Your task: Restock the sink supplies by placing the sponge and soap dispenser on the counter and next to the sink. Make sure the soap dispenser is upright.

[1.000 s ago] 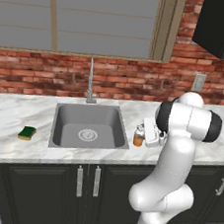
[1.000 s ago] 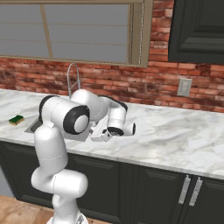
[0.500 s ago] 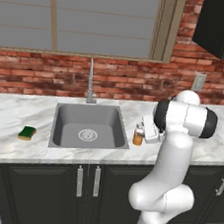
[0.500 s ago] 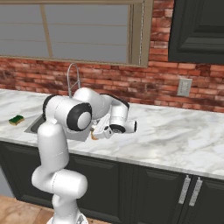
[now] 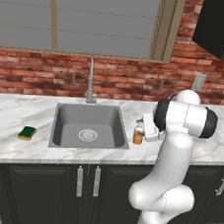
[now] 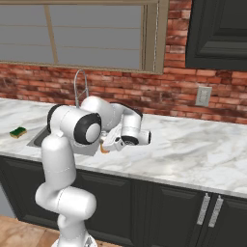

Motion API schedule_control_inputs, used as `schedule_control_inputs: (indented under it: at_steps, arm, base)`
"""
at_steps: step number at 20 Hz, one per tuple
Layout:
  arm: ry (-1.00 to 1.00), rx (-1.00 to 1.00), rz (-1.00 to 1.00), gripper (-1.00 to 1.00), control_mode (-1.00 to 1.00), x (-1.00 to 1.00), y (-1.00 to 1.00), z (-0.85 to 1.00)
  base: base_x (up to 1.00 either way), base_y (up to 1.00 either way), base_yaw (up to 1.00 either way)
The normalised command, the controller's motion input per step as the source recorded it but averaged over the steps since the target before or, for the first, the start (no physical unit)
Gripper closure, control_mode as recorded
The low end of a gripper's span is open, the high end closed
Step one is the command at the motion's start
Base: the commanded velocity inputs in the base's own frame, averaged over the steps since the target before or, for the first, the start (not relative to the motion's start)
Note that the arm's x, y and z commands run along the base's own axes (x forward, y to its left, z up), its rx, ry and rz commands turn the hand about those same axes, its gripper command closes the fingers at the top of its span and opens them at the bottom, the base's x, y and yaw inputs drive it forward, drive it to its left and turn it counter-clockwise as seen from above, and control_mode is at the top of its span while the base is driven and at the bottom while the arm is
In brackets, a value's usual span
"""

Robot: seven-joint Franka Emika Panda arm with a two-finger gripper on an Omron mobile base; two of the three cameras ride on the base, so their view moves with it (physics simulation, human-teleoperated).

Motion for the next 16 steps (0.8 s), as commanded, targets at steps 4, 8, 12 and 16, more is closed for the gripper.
schedule_control_inputs:
  at_steps: [4, 8, 12, 16]
  arm:
    - [0.00, 0.00, 0.00, -1.00, -1.00, -0.04, 0.00, 0.13]
    - [-0.05, 0.01, 0.00, -1.00, -1.00, -0.48, -0.03, 0.31]
    - [-0.05, 0.00, 0.00, -1.00, -1.00, -0.41, 0.00, 0.47]
    - [-0.04, 0.00, -0.02, -1.00, -1.00, -0.22, 0.23, 0.66]
  base:
    - [0.00, 0.00, 0.00]
    - [0.00, 0.00, 0.00]
    - [0.00, 0.00, 0.00]
    - [0.00, 0.00, 0.00]
